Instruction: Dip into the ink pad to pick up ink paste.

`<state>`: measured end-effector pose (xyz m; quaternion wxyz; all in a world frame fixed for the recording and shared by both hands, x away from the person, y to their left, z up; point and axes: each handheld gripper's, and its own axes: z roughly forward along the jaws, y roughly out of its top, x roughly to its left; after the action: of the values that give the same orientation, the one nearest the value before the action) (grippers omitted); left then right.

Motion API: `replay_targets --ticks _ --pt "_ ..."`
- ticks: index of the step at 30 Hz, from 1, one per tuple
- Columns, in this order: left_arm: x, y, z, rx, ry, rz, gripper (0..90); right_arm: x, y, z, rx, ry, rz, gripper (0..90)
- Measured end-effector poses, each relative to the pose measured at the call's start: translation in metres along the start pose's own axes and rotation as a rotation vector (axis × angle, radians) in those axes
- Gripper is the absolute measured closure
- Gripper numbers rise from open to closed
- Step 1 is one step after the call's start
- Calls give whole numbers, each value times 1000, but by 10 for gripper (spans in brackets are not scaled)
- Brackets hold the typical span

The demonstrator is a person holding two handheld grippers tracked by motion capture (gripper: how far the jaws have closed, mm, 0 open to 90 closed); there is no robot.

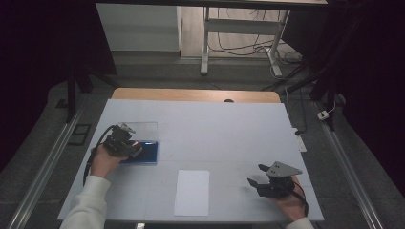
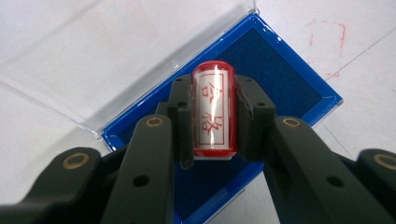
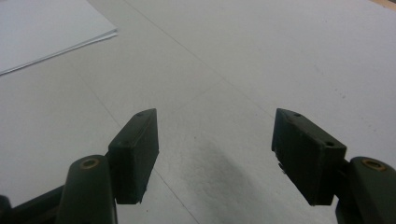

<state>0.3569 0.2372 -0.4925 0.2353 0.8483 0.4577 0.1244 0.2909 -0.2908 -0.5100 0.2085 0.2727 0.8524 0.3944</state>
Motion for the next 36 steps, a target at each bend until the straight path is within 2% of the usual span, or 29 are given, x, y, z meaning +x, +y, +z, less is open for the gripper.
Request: replay_targets --ticks 11,21,26,30,33,36 --pt "-1 -6 1 -41 2 -4 708 1 1 0 2 -3 -2 313" --pt "-1 -5 2 -38 10 7 708 2 1 0 -5 2 -8 314" --pt "0 -6 1 -42 -2 -1 707 2 1 1 1 3 -8 314" --pt "-1 -5 1 -38 8 4 707 1 1 0 -3 -4 -3 315" --pt "4 -6 0 -51 -24 -10 705 1 0 1 7 1 -7 315" --pt "6 -6 -3 -64 -34 -10 701 1 0 1 7 -2 -3 315"
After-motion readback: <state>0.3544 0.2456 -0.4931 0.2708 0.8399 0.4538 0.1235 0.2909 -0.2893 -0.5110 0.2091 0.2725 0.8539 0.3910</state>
